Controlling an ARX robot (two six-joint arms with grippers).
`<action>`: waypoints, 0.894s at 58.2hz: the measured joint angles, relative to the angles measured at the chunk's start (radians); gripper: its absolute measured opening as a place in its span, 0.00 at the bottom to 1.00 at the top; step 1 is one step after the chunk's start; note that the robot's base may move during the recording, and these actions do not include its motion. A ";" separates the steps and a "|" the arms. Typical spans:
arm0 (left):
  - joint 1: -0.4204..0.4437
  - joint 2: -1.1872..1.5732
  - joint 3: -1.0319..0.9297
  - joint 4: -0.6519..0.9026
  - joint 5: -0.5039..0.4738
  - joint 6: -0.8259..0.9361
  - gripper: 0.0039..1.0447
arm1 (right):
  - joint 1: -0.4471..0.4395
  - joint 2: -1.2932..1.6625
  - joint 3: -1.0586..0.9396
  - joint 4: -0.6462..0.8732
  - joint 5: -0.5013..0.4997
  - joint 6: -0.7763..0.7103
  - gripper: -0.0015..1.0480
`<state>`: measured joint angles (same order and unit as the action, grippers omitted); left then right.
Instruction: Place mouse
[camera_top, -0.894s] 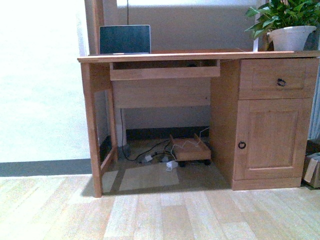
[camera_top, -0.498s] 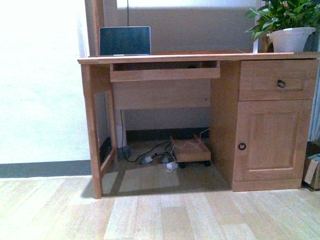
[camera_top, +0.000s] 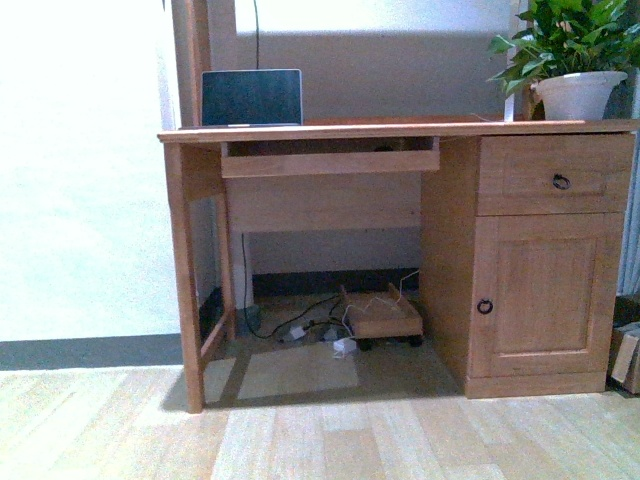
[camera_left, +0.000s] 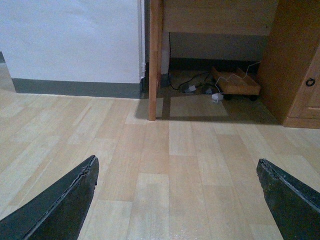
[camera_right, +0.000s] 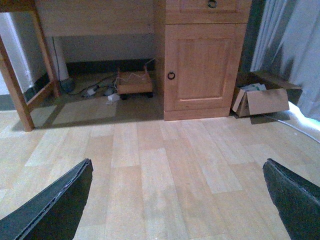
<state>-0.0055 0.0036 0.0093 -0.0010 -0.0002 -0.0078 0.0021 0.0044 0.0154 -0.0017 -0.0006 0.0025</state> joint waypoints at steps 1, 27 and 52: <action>0.000 0.000 0.000 0.000 0.000 0.000 0.93 | 0.000 0.000 0.000 0.000 0.000 0.000 0.99; 0.000 0.000 0.000 0.000 0.000 0.000 0.93 | 0.000 0.000 0.000 0.000 0.000 0.000 0.99; 0.000 0.000 0.000 0.000 0.000 0.000 0.93 | 0.000 0.000 0.000 0.000 0.000 0.000 0.99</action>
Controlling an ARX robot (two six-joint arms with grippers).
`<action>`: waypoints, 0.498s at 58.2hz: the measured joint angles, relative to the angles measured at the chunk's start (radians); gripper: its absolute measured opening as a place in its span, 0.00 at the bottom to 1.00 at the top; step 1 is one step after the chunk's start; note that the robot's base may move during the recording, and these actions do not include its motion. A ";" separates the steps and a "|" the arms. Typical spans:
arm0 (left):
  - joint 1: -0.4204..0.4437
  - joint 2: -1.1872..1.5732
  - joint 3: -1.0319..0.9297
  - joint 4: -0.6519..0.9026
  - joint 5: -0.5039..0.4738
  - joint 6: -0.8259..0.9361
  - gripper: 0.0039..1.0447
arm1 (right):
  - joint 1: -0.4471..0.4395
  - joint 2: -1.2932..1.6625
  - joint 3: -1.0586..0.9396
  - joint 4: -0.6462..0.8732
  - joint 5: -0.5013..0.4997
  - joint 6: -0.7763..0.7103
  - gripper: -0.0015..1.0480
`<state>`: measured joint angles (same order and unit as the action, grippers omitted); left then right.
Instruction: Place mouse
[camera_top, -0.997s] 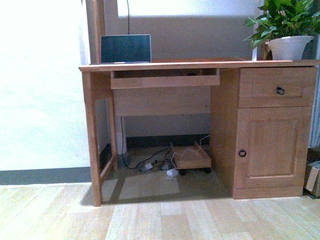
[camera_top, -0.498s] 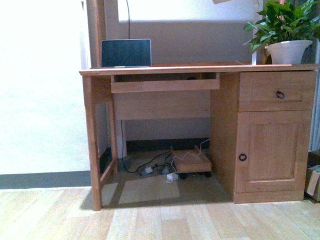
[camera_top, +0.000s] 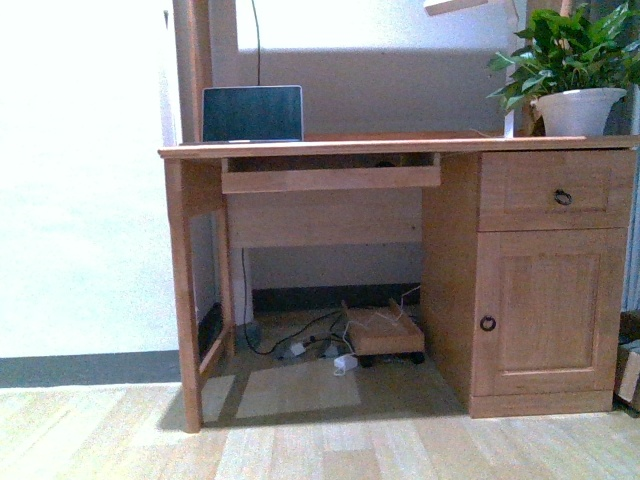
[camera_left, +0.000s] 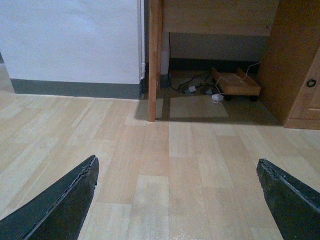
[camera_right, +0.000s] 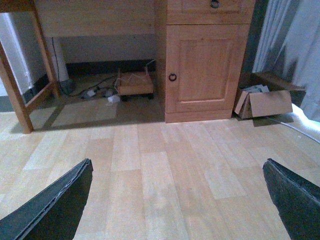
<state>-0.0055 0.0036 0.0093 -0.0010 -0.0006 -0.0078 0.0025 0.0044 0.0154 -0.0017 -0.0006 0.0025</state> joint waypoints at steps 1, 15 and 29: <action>0.000 0.000 0.000 0.000 0.000 0.000 0.93 | 0.000 0.000 0.000 0.000 0.000 0.000 0.99; 0.000 0.000 0.000 0.000 0.000 0.000 0.93 | 0.000 0.000 0.000 0.000 0.000 0.000 0.99; 0.000 0.000 0.000 0.000 0.000 0.000 0.93 | 0.000 0.000 0.000 0.000 0.000 0.000 0.99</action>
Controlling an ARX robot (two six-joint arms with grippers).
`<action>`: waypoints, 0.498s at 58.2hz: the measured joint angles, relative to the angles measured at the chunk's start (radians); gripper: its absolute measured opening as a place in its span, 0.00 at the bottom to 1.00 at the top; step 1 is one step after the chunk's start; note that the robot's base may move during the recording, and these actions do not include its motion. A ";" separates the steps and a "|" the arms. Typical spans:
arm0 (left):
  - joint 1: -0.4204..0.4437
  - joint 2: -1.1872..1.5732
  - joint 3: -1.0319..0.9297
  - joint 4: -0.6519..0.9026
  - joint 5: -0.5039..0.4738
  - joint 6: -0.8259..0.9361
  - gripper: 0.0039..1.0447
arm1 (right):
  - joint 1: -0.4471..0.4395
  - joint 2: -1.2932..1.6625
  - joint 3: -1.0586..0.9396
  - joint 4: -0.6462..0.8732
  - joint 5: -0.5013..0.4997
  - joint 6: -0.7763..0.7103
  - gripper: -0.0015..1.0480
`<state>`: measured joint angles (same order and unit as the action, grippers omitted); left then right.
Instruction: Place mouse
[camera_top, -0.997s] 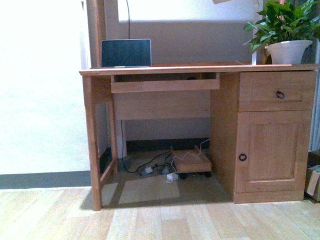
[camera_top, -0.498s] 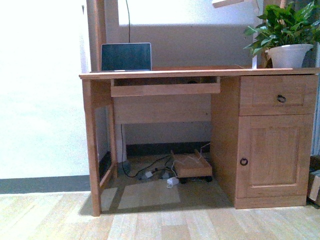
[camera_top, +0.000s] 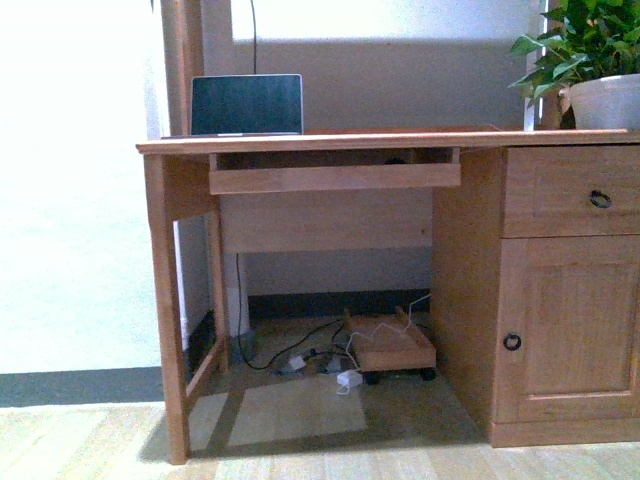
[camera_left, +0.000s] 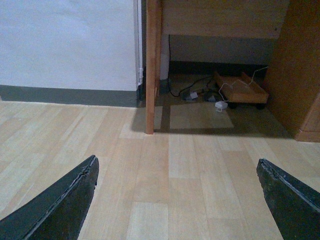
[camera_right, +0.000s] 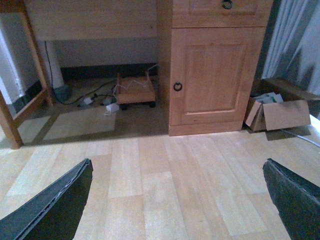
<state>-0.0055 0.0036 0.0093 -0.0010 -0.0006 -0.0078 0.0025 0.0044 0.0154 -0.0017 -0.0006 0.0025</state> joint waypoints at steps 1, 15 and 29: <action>0.000 0.000 0.000 0.000 0.000 0.000 0.93 | 0.000 0.000 0.000 0.000 0.000 0.000 0.99; 0.000 0.000 0.000 0.000 0.000 0.000 0.93 | 0.000 0.000 0.000 0.000 0.000 0.000 0.99; 0.000 0.000 0.000 0.000 0.000 0.000 0.93 | 0.000 0.000 0.000 0.000 0.000 0.000 0.99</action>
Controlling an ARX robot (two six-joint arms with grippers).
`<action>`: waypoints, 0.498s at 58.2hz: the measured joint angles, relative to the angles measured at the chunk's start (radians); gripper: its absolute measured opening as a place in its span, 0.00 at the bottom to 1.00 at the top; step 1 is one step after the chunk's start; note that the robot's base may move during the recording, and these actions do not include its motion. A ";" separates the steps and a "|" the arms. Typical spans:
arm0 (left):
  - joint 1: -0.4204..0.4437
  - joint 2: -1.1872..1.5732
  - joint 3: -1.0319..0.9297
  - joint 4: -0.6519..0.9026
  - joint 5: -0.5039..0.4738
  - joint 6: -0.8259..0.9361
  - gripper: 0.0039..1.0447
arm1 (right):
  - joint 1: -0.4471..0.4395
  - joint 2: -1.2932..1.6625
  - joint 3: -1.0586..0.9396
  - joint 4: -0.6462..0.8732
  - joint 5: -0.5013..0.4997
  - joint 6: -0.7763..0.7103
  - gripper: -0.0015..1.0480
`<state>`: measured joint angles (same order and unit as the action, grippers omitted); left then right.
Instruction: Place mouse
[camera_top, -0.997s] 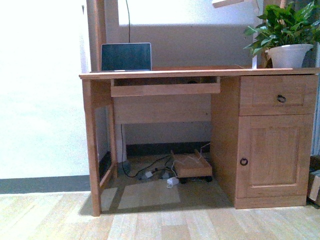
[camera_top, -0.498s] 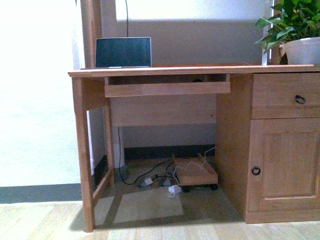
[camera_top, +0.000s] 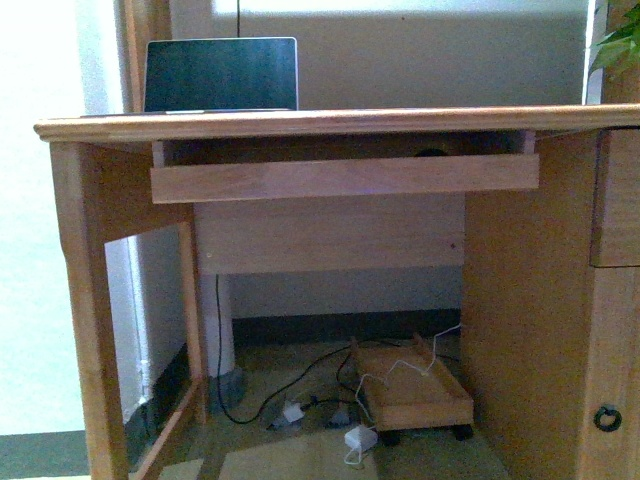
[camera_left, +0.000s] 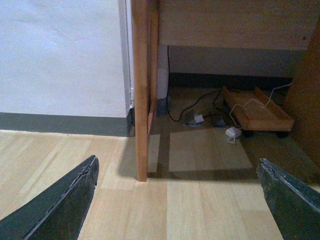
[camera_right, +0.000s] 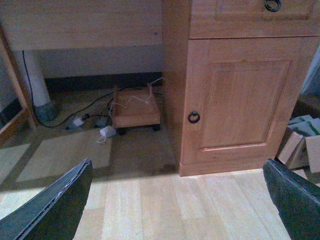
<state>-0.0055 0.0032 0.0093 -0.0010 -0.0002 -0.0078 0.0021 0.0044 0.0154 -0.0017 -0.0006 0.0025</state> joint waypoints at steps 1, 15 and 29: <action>0.000 0.000 0.000 0.000 0.000 0.000 0.93 | 0.000 0.000 0.000 0.000 0.000 0.000 0.99; 0.000 -0.001 0.000 0.000 0.000 0.000 0.93 | 0.000 0.000 0.000 0.000 0.000 0.000 0.99; 0.000 -0.001 0.000 0.000 0.000 0.000 0.93 | 0.000 0.000 0.000 0.000 0.000 0.000 0.99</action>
<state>-0.0055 0.0025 0.0093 -0.0010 -0.0006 -0.0078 0.0025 0.0048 0.0154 -0.0017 -0.0006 0.0025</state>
